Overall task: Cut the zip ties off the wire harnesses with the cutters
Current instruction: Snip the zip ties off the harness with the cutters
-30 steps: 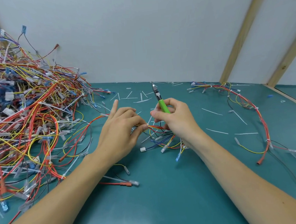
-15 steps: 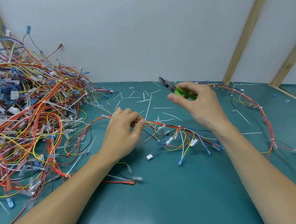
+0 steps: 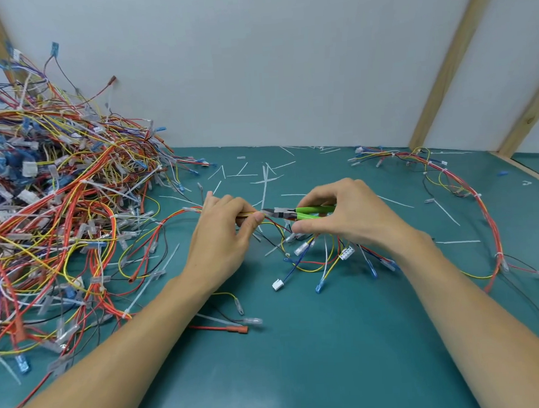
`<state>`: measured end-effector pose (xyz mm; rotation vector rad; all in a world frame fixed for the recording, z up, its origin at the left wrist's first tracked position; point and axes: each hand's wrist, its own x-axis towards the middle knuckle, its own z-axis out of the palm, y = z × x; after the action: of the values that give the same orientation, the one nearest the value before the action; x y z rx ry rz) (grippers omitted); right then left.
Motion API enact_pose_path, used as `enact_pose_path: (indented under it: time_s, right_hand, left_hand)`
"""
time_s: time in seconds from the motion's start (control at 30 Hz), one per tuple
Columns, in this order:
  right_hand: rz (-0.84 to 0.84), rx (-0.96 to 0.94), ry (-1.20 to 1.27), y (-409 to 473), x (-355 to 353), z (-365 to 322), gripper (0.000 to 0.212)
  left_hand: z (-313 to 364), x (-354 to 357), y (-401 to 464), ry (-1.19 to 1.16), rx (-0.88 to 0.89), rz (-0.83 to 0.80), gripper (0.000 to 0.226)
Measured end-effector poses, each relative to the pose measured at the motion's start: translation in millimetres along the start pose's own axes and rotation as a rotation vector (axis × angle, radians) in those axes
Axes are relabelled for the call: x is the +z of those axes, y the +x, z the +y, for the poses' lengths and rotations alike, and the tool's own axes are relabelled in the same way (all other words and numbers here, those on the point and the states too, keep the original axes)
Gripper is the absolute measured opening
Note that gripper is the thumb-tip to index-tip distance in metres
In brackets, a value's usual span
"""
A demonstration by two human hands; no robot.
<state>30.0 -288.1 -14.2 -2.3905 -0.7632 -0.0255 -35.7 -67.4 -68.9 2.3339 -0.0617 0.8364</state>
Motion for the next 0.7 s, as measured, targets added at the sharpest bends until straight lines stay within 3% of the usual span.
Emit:
enact_pose_path:
  time_s: [0.7]
  right_hand:
    - [0.087, -0.028, -0.026, 3.9, 5.7, 1.8, 0.031]
  left_hand:
    - [1.2, -2.0, 0.4, 0.028, 0.047, 0.057, 0.008]
